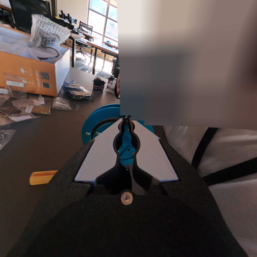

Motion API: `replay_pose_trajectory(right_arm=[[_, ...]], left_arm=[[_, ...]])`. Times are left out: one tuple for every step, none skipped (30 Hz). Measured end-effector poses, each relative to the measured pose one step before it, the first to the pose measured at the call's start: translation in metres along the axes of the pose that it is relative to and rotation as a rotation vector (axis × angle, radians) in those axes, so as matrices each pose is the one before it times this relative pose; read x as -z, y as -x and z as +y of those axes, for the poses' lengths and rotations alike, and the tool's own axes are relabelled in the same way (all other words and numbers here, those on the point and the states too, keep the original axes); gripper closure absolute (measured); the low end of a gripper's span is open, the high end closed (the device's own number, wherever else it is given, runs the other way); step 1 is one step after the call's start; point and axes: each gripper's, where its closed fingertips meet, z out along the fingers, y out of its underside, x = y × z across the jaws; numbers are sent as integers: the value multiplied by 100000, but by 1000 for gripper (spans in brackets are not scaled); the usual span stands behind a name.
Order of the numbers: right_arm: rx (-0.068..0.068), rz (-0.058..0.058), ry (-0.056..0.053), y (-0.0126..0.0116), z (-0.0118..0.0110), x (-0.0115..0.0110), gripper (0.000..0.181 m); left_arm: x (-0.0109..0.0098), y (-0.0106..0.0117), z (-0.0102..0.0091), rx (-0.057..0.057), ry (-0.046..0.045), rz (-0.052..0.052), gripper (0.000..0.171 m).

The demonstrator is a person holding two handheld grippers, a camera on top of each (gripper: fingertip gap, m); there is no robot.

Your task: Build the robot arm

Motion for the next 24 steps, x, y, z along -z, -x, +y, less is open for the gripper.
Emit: replay_pose_trajectory(right_arm=[[-4345, -3718, -418, 169, -18, 31, 177], [-4129, -3131, 4, 119, -7, -3, 177], [-3906, -2500, -41, 70, 12, -58, 177], [-4413, -2727, -119, 81, -1, -47, 177], [-4834, -3101, -385, 83, -19, -47, 177], [-5494, -3477, -133, 96, 52, -36, 177], [-5633, -3720, -648, 94, -5, -13, 178], [-5548, -3880, -609, 107, 20, -25, 178], [-5988, -4197, -613, 142, 0, -16, 178], [-5396, -3797, -740, 114, -2, -32, 178], [-5217, -3235, -871, 69, -19, -36, 178], [-5533, -3430, -801, 64, -21, -37, 178], [-5953, -3875, -788, 86, -16, -24, 179], [-5467, -3557, -1040, 54, -31, -28, 178], [-5878, -4092, -669, 124, 3, -23, 179], [-5059, -3688, -599, 119, 4, -14, 178], [-4578, -3284, -527, 105, 16, -12, 178], [-5369, -3372, -420, 89, 9, 1, 178], [-5413, -3794, -277, 130, 38, 8, 179], [-5400, -3958, -486, 117, 22, 24, 179], [-4964, -3880, -522, 103, 38, 20, 179], [-5370, -4134, -181, 149, 62, 7, 178], [-5006, -4031, -341, 116, 39, 7, 179], [-3982, -3719, -439, 113, 45, 5, 179]], left_arm=[[4, -102, 67, -5239, 1272, -1466, 168], [20, -32, 29, -4520, 1206, -1551, 168], [44, 23, 4, -4191, 916, -1596, 168], [45, 30, 27, -3879, 837, -1446, 169], [37, 25, 31, -3820, 787, -1342, 169], [5, 25, 26, -3958, 824, -1471, 170], [9, 19, 13, -3910, 712, -1480, 169], [11, -11, -16, -3303, 537, -1236, 169], [7, -21, 4, -2718, 455, -840, 169], [26, -5, 15, -2848, 350, -867, 169], [28, 41, 11, -3293, 289, -1281, 169], [24, 41, 13, -3863, 427, -1519, 170], [19, 25, 23, -4388, 697, -1668, 169], [15, 39, 32, -4391, 793, -1687, 169], [12, -14, 26, -3857, 570, -1254, 171], [16, -32, 12, -2894, 342, -948, 171], [4, -15, 18, -2448, 249, -877, 170], [-13, -22, 13, -2434, 256, -922, 170], [-14, -42, -3, -2333, 227, -711, 170], [-30, -38, -5, -2504, 226, -865, 171], [-23, -52, 2, -2518, 219, -855, 171], [-14, -76, -24, -2560, 164, -661, 171], [-11, -67, -6, -2855, 250, -810, 171], [-12, -124, 10, -3401, 426, -757, 171]])
